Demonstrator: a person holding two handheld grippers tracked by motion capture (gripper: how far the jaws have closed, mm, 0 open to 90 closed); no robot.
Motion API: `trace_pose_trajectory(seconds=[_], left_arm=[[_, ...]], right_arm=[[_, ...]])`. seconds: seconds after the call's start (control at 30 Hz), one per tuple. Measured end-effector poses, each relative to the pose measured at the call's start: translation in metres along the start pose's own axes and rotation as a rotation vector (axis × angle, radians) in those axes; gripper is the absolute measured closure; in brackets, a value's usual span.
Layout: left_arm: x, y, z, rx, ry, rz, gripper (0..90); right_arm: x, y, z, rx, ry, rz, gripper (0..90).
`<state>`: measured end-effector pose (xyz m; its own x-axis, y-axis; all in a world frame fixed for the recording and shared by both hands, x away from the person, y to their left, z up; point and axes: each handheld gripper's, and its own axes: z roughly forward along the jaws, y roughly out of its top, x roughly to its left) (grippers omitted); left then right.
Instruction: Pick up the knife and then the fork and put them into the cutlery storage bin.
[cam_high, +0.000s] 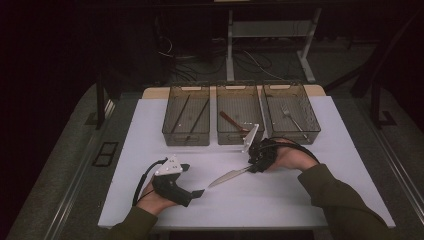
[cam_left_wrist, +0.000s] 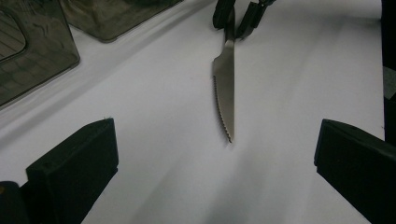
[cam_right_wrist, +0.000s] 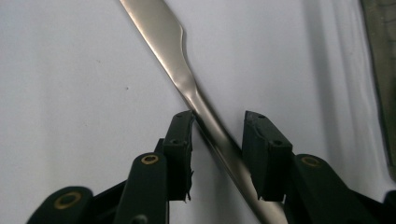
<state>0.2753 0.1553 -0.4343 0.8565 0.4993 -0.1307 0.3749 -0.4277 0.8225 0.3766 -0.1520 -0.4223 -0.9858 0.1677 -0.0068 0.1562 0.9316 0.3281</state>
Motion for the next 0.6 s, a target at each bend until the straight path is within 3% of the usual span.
trace_pose_trajectory(seconds=[0.6], left_arm=[[-0.0001, 0.0001, 0.0003, 0.004, 0.0, 0.003, 0.0]], right_arm=[[0.0052, 0.0052, -0.0007, 0.078, 0.028, -0.045, 79.0]])
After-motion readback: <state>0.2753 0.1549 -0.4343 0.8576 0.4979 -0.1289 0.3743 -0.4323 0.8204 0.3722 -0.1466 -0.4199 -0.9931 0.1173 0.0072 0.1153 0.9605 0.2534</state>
